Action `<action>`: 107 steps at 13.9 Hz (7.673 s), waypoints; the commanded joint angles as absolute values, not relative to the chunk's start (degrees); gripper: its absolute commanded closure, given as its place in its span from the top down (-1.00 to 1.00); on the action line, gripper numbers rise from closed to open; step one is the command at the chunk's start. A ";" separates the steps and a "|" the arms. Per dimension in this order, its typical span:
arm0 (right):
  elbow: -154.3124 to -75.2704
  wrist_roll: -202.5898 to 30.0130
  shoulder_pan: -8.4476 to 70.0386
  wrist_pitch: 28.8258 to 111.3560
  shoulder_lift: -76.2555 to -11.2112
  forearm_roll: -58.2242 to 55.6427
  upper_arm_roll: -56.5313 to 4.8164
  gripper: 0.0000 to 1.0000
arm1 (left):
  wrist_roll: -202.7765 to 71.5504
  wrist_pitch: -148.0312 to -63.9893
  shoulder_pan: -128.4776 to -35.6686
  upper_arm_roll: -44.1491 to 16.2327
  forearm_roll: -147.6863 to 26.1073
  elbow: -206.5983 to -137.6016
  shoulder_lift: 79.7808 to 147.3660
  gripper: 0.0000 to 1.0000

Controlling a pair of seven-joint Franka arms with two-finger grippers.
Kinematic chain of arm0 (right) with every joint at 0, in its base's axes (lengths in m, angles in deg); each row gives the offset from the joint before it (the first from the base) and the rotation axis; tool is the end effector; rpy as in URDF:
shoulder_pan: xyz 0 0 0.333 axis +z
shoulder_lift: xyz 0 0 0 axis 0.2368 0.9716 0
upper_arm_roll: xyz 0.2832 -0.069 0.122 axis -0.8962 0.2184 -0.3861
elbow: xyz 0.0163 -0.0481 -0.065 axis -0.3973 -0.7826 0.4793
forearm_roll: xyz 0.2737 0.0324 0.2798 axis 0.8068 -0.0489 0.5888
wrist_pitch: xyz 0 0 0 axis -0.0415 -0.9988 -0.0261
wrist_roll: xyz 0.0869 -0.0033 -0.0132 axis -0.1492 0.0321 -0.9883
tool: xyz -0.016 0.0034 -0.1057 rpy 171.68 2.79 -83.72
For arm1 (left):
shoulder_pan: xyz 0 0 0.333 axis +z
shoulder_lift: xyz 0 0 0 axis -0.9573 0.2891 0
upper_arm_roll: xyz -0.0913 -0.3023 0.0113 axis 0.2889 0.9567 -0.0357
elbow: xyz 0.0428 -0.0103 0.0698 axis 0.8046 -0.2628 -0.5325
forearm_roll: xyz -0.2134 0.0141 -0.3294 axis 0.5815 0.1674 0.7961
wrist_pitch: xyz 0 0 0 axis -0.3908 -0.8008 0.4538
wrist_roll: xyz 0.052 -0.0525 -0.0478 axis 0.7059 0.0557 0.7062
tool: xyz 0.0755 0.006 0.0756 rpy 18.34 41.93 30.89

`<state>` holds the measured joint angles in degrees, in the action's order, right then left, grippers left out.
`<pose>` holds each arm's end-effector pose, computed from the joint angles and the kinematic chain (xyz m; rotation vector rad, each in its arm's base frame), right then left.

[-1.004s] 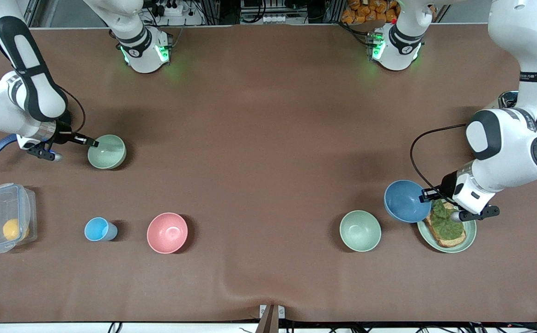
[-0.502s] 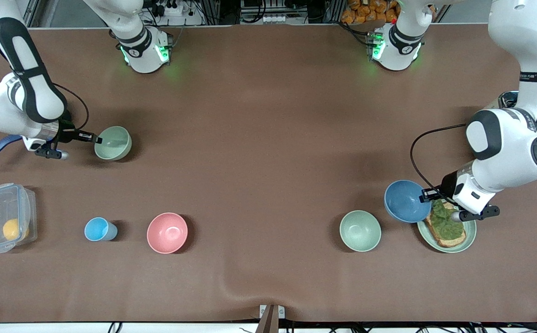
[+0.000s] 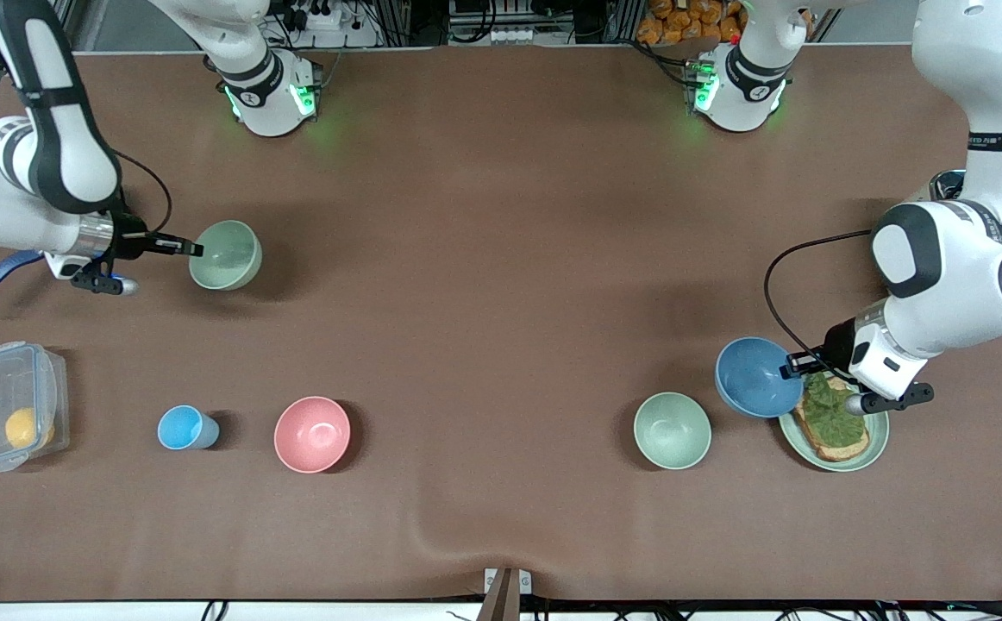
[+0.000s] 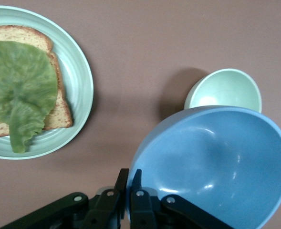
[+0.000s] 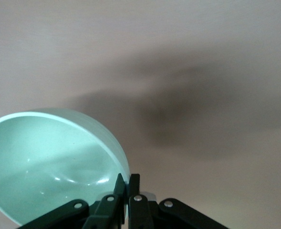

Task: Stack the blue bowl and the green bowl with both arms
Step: 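Lift the green bowl with the right gripper while the left gripper lifts the blue bowl, then carry both bowls to mid-table and lower the blue bowl into the green bowl, then open both grippers and release the stacked bowls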

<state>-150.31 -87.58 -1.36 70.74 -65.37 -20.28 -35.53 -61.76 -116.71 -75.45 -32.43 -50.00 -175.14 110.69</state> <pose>0.4611 -0.0702 0.2973 -2.7782 0.3726 0.4369 0.6517 -0.0337 0.3359 2.8477 0.3089 0.0409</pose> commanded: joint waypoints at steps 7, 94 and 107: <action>-148.40 -40.07 30.63 78.89 -68.53 -15.82 -35.61 -1.00 | -67.07 -115.85 -75.13 -32.37 -42.46 -171.53 108.52 -1.00; -127.57 -12.62 45.25 93.60 -34.50 -1.75 -34.47 1.00 | -112.34 -125.70 -118.29 -29.47 -53.26 -175.83 115.91 1.00; -126.43 -16.12 37.96 70.86 -44.07 -14.32 -32.36 1.00 | -105.68 -105.05 -99.15 -34.22 -67.22 -161.51 111.16 1.00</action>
